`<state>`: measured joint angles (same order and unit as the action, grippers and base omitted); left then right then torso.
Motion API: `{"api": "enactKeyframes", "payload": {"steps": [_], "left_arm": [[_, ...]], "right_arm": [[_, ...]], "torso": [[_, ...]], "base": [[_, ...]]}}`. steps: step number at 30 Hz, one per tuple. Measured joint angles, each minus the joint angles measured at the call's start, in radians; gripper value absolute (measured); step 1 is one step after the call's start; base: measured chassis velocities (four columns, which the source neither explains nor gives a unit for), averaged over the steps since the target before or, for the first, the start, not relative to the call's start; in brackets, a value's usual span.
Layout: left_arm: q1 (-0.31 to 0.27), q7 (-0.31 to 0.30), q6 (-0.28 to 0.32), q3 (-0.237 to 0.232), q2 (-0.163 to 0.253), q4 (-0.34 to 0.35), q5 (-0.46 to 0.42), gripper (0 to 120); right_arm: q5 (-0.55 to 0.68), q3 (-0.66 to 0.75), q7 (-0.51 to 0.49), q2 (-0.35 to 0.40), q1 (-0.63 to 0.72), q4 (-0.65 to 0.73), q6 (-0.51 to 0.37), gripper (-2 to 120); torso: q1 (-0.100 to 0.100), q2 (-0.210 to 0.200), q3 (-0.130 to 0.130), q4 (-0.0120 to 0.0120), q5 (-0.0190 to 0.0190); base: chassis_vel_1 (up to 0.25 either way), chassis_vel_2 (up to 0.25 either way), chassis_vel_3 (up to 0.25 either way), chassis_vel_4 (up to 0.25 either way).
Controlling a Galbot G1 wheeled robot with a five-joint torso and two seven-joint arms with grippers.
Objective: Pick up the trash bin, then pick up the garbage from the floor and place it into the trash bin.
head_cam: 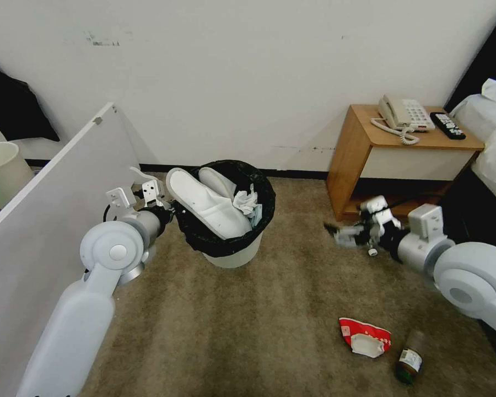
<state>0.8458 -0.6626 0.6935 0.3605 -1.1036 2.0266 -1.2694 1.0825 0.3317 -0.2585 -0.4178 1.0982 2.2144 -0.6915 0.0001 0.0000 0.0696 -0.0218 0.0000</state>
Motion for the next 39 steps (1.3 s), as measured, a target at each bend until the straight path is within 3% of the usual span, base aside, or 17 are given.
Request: {"api": "enactKeyframes", "payload": {"steps": [5, 20, 29, 35, 39], "left_arm": [[-0.004, 0.001, 0.000, 0.000, 0.000, -0.003, -0.001, 4], [-0.008, 0.001, 0.000, -0.002, -0.004, -0.003, -0.002, 4], [-0.012, 0.002, 0.000, -0.004, -0.008, -0.011, 0.001, 4], [-0.011, 0.004, 0.000, 0.000, -0.007, -0.012, 0.002, 4], [-0.010, 0.007, 0.000, 0.003, -0.006, -0.013, 0.002, 4]], "right_arm": [[-0.017, -0.033, 0.029, 0.013, 0.028, -0.007, -0.055, 100], [-0.111, -0.158, 0.066, 0.041, 0.093, -0.056, -0.050, 100], [-0.178, -0.221, 0.085, 0.078, 0.150, -0.126, -0.003, 100], [-0.215, -0.201, 0.098, 0.106, 0.212, -0.155, 0.024, 100], [-0.252, -0.102, 0.119, 0.141, 0.316, -0.171, 0.049, 100]], "torso": [[0.000, 0.000, 0.000, 0.0001, -0.0001], [0.000, 0.000, 0.000, 0.0000, 0.0000], [0.000, 0.000, 0.000, 0.0000, 0.0001], [0.000, 0.000, 0.000, 0.0000, 0.0003], [0.000, 0.000, 0.000, -0.0001, 0.0001]], "base": [[0.000, 0.000, 0.000, 0.000], [0.000, 0.000, 0.000, 0.000], [0.000, 0.000, 0.000, 0.000], [0.000, 0.000, 0.000, 0.000], [0.000, 0.000, 0.000, 0.000]]}}
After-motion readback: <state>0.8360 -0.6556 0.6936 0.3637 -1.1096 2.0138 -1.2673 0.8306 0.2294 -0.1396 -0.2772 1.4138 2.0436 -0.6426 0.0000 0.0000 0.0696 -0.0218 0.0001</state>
